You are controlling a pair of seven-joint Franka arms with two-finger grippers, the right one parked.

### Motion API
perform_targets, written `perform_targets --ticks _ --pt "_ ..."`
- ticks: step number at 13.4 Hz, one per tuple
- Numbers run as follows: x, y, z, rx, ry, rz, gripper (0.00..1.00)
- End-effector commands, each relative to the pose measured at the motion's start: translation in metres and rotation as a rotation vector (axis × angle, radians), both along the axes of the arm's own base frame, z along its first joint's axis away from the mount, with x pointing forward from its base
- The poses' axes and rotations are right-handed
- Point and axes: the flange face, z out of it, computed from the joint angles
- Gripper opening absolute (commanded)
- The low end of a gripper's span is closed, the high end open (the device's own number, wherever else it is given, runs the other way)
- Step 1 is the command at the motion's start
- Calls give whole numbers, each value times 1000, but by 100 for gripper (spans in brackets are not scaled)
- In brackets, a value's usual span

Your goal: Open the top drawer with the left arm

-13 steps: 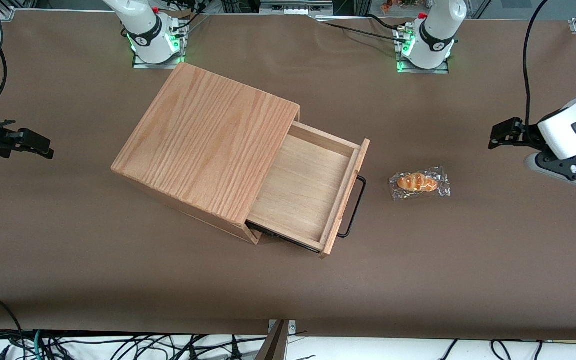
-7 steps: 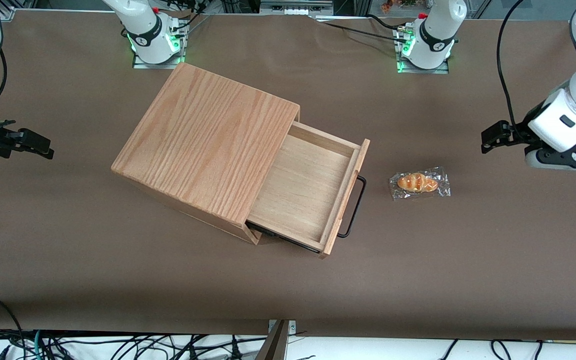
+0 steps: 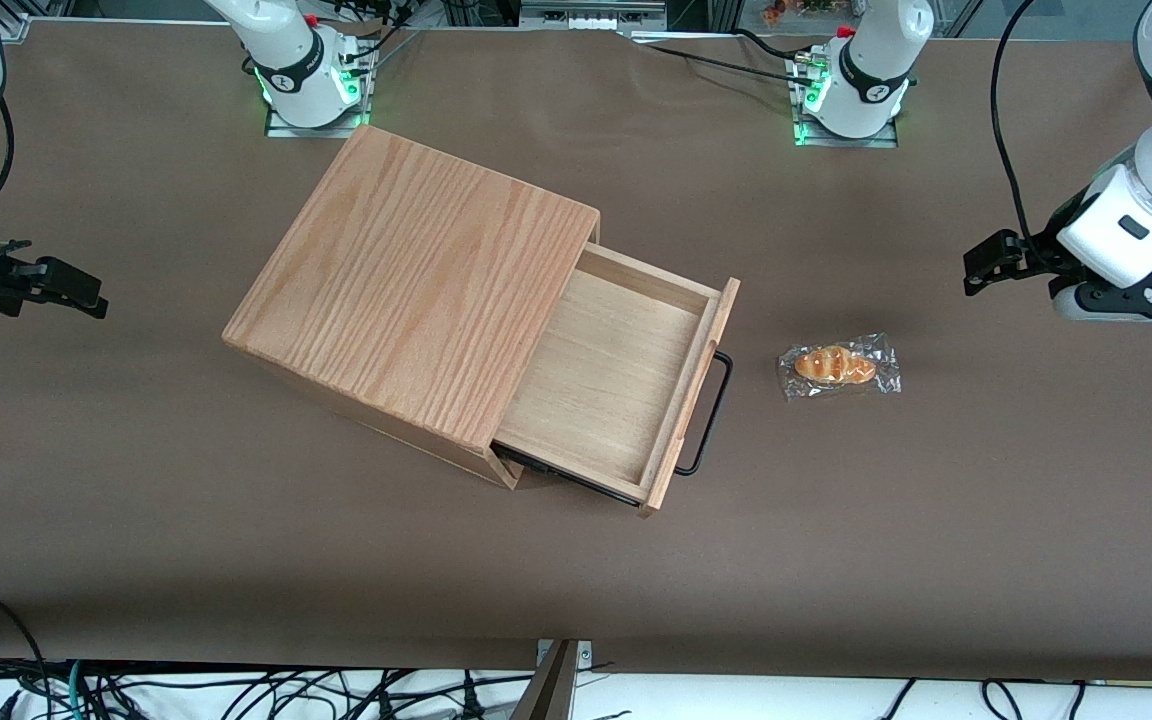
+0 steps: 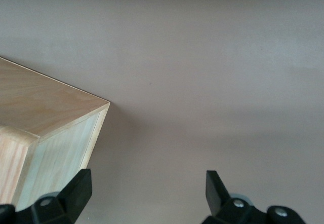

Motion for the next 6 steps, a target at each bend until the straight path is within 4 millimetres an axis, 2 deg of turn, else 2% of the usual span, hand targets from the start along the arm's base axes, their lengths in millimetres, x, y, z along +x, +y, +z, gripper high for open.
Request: perform_targets --ticks 1,6 --pt "-13 -1 2 18 -17 1 100" --pt "-15 3 2 19 -14 6 100"
